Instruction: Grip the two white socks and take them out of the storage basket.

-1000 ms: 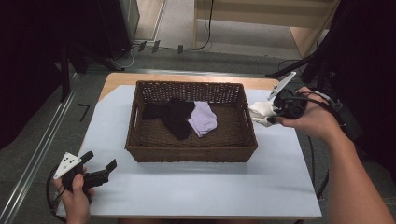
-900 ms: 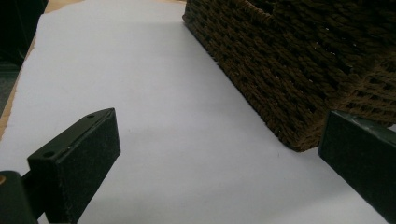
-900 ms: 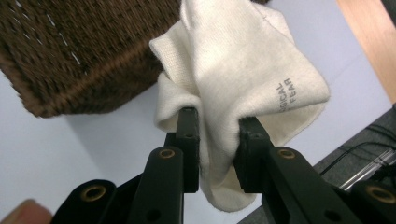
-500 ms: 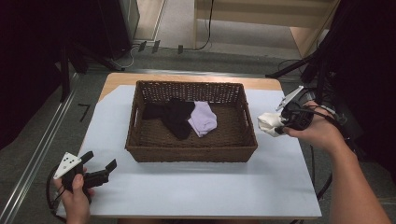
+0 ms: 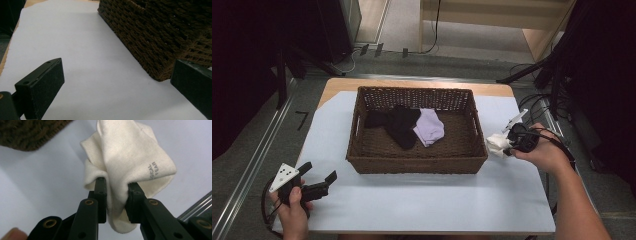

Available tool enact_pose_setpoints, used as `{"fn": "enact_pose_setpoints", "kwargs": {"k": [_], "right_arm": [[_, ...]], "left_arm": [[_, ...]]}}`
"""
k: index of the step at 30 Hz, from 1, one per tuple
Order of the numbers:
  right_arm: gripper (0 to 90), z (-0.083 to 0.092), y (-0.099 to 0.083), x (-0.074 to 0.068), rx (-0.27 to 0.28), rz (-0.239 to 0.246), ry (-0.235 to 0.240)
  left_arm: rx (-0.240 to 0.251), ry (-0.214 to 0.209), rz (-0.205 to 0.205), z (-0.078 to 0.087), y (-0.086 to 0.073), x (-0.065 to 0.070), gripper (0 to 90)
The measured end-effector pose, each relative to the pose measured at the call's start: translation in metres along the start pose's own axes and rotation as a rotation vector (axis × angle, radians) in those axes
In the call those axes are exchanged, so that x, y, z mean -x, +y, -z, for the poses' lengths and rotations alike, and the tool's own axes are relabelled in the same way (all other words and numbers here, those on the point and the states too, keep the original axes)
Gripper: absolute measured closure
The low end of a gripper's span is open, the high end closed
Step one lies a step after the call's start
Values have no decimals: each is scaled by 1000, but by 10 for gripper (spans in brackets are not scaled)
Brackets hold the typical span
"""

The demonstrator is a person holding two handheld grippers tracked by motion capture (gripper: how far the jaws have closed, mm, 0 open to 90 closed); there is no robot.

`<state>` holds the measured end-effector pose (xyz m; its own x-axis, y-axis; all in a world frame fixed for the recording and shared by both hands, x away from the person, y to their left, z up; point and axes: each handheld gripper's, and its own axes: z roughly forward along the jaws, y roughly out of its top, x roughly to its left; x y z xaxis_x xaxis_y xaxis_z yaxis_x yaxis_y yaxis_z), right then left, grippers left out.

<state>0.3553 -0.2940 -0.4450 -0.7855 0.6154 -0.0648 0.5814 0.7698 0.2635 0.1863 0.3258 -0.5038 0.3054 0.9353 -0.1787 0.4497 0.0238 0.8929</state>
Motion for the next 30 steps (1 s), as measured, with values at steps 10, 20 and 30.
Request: {"fn": "enact_pose_setpoints", "kwargs": {"k": [10,20,30], "right_arm": [[413,-21,-19,0,-45,-54,19],[138,-23,-40,-8,0,-141,-61],[26,-27,-69,-19,100,-209,-97]], "left_arm": [[2,2,-1,0,0,0,1],[5,-2,-3,0,0,0,1],[11,-4,-5,1,0,0,1]]}}
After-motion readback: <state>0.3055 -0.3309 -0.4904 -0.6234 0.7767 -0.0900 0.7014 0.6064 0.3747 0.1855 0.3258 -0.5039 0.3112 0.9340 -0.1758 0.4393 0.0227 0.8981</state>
